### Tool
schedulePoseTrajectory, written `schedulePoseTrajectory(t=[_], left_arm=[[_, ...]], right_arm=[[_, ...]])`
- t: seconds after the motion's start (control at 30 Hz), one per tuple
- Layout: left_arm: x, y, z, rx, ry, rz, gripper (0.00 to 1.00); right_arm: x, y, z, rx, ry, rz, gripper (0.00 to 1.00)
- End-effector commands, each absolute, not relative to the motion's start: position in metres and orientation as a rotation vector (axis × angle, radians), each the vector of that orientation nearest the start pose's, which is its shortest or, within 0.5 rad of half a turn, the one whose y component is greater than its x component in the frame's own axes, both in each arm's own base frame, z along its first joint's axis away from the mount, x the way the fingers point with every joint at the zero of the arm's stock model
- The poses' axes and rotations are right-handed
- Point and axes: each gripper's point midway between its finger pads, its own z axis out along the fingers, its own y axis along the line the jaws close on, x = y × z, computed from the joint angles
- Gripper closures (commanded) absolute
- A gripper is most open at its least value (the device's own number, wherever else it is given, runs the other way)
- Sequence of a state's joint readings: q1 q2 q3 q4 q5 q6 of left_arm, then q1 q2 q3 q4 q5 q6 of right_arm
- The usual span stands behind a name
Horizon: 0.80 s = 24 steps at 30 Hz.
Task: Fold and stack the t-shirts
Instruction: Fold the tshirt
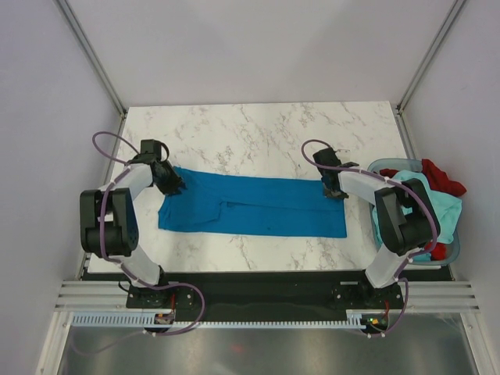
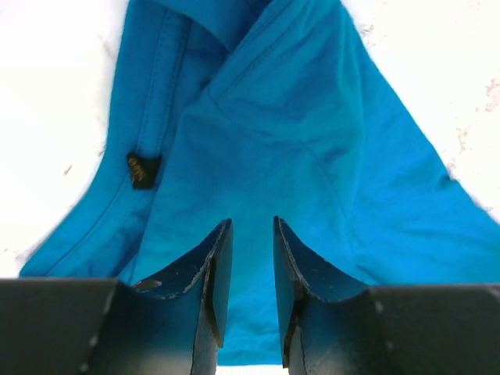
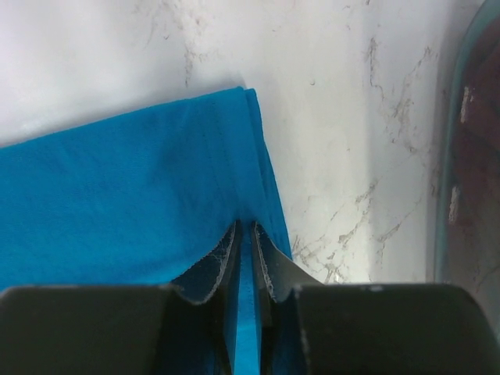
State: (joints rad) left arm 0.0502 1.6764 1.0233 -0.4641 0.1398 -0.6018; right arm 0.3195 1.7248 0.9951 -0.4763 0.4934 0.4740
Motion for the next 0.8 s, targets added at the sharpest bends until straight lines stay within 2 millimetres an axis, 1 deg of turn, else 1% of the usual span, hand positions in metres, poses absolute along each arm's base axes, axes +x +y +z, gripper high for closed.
schedulePoseTrajectory(t=[0.0,0.03,0.07,0.1,0.13,0.17,0.2,0.23,0.27,0.3,0.33,0.37,0.4,0.43,0.47,0.5,0.53,0.57,0.6,0.63,0.67,0.7,0.73,0.77], left_arm=[[0.358,-0.018,0.083,-0.752,2.502,-0.289,0.65],[0.355,-0.011,0.087,-0.745,2.496,-0.234,0.64],[0.352,-0.008,0.101,-0.733,2.463,-0.222,0.64],[0.344,-0.006,0.102,-0.743,2.467,-0.211,0.64],[0.339,-0.006,0.105,-0.74,2.459,-0.214,0.62],[0.335,-0.006,0.109,-0.738,2.449,-0.219,0.61],[0.325,-0.007,0.111,-0.742,2.437,-0.224,0.6],[0.32,-0.01,0.11,-0.757,2.44,-0.248,0.57],[0.315,-0.006,0.107,-0.806,2.434,-0.268,0.54],[0.304,-0.016,0.099,-0.843,2.463,-0.388,0.52],[0.299,-0.016,0.096,-0.903,2.463,-0.445,0.54],[0.295,-0.008,0.094,-0.96,2.448,-0.469,0.55],[0.288,-0.007,0.09,-0.987,2.449,-0.466,0.56],[0.285,-0.003,0.089,-1.023,2.438,-0.45,0.6],[0.278,0.0,0.086,-1.054,2.448,-0.422,0.6],[0.271,0.006,0.082,-1.079,2.449,-0.358,0.6],[0.267,0.01,0.085,-1.108,2.426,-0.325,0.6],[0.262,0.013,0.083,-1.134,2.424,-0.291,0.6],[0.256,0.016,0.079,-1.149,2.421,-0.258,0.6],[0.253,0.017,0.08,-1.15,2.409,-0.244,0.6],[0.249,0.019,0.078,-1.162,2.413,-0.226,0.6],[0.244,0.02,0.072,-1.178,2.423,-0.207,0.59],[0.242,0.019,0.069,-1.181,2.432,-0.205,0.6],[0.237,0.018,0.062,-1.195,2.452,-0.201,0.6]], right_arm=[[0.347,0.053,0.035,0.329,2.531,-0.329,0.82],[0.349,0.058,0.043,0.319,2.519,-0.303,0.8],[0.353,0.072,0.052,0.285,2.503,-0.257,0.8],[0.354,0.082,0.057,0.262,2.503,-0.217,0.79],[0.359,0.101,0.07,0.233,2.479,-0.162,0.77],[0.36,0.112,0.076,0.223,2.471,-0.128,0.76],[0.36,0.128,0.082,0.204,2.467,-0.074,0.73],[0.358,0.16,0.096,0.182,2.438,0.006,0.66],[0.356,0.178,0.102,0.166,2.427,0.049,0.61],[0.353,0.198,0.108,0.166,2.417,0.11,0.58],[0.345,0.233,0.116,0.175,2.406,0.199,0.54],[0.342,0.25,0.119,0.194,2.399,0.245,0.53],[0.339,0.266,0.122,0.213,2.387,0.291,0.52],[0.332,0.291,0.125,0.205,2.382,0.335,0.52],[0.328,0.305,0.125,0.28,2.385,0.389,0.52],[0.325,0.319,0.125,0.295,2.386,0.43,0.51],[0.317,0.34,0.121,0.296,2.4,0.469,0.51],[0.314,0.352,0.119,0.33,2.403,0.51,0.51],[0.312,0.366,0.12,0.331,2.393,0.557,0.51],[0.306,0.383,0.114,0.311,2.403,0.585,0.51],[0.302,0.394,0.111,0.297,2.419,0.614,0.51],[0.299,0.404,0.1,0.293,2.437,0.618,0.51],[0.295,0.418,0.103,0.269,2.439,0.648,0.51],[0.291,0.425,0.1,0.262,2.45,0.657,0.51]])
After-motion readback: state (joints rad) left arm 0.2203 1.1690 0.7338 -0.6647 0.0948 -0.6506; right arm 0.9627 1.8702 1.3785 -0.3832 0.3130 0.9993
